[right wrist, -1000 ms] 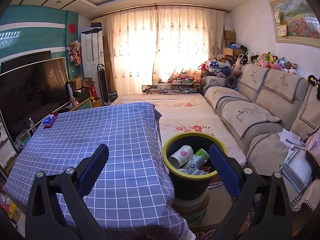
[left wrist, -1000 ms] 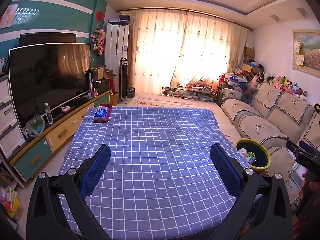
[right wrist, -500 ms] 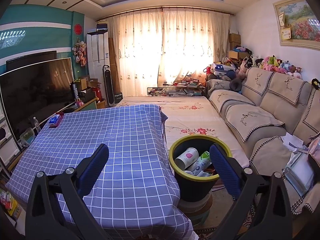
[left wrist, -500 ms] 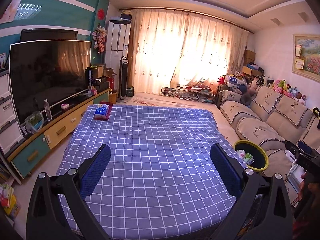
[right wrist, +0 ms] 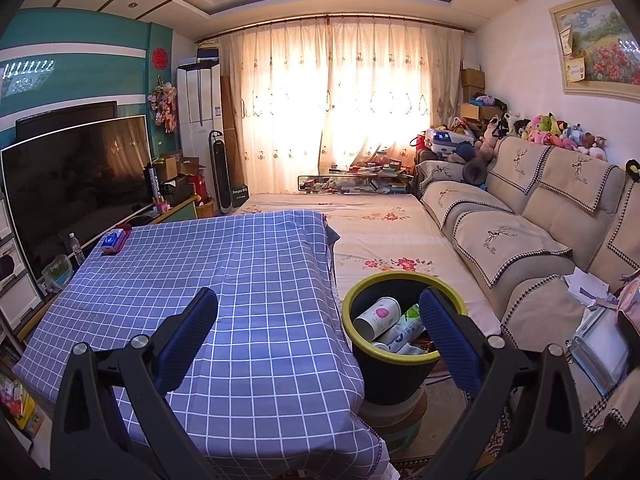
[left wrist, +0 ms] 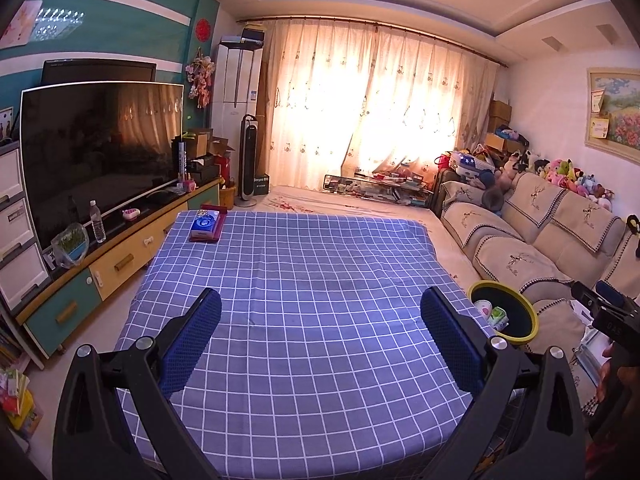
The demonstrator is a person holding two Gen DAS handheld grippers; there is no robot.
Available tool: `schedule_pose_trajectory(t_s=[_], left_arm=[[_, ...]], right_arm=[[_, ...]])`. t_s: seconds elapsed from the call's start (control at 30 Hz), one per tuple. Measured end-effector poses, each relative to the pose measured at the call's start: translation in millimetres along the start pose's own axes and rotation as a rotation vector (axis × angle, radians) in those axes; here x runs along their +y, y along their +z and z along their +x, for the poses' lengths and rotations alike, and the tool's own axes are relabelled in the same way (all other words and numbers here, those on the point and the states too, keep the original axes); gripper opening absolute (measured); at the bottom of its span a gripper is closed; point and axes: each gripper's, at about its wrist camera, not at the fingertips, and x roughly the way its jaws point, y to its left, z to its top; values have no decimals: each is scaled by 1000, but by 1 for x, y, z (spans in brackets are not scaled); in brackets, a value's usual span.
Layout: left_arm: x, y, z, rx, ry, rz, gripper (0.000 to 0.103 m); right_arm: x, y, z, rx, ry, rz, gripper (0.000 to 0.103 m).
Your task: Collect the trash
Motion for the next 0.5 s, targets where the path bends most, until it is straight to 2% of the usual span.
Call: schedule_pose_trajectory(t_s=[0.5], left_arm=[[1, -2, 2, 6, -2, 1, 98]], right_arm=[[4, -2, 3, 5, 5, -1, 96]])
